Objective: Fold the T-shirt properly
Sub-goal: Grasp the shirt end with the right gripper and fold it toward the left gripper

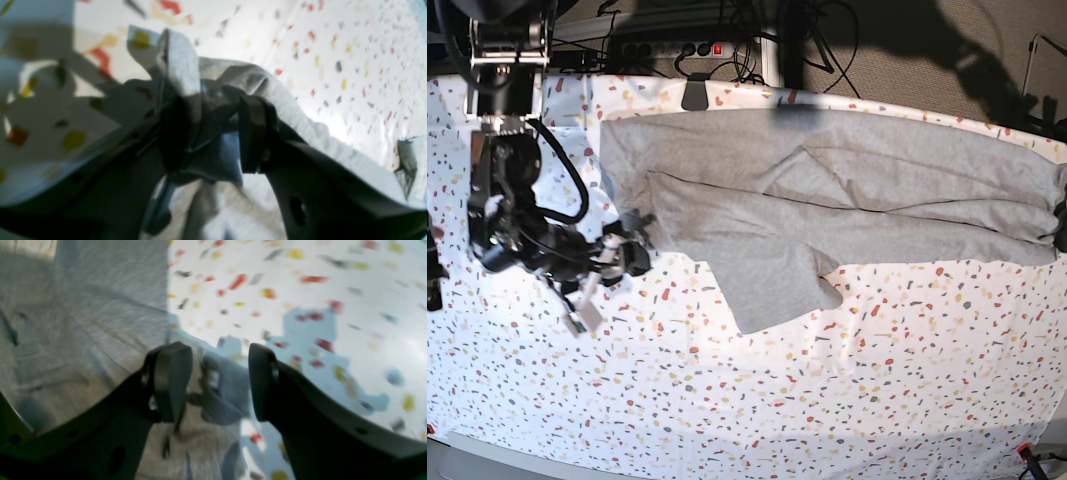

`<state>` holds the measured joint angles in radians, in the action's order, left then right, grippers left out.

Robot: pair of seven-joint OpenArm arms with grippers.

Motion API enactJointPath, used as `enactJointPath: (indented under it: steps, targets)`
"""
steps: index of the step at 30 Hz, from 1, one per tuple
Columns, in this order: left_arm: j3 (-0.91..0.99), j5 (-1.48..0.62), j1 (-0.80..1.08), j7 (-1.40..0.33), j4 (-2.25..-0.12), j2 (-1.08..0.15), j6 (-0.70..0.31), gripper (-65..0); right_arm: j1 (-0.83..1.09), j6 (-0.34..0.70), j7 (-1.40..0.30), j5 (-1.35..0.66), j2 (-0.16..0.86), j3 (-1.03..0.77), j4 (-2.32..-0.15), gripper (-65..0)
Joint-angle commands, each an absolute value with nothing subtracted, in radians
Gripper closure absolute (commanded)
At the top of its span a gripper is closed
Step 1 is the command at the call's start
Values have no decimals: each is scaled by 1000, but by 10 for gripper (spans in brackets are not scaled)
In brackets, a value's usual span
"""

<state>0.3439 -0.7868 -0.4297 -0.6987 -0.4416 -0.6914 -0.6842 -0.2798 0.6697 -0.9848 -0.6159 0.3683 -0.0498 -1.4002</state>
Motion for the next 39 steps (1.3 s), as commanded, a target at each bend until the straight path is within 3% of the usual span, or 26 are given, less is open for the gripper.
enactJointPath:
  steps: [1,12,23,34,39]
  targets:
    - [345,-813,-464,-683,-480,-708,-698,-253,-341,673,-965,-619,368,-35,-1390,-316]
    - [345,-765,-483,-669,-646,-648,-698,-254,-586,673,-934,-414,154,1,-1109,-316]
    - [345,-707,-485,-596,-647,-646,-698,-254,-651,673,-751,-207,73,1,-844,-316]
    - [345,-707,-485,-595,-647,-646,-698,-254,-650,669,-739,-104,7,1,-744,-314]
    - [345,-707,-485,-595,-647,-646,-698,-254,-650,669,-752,-79,-6,1,-709,-223]
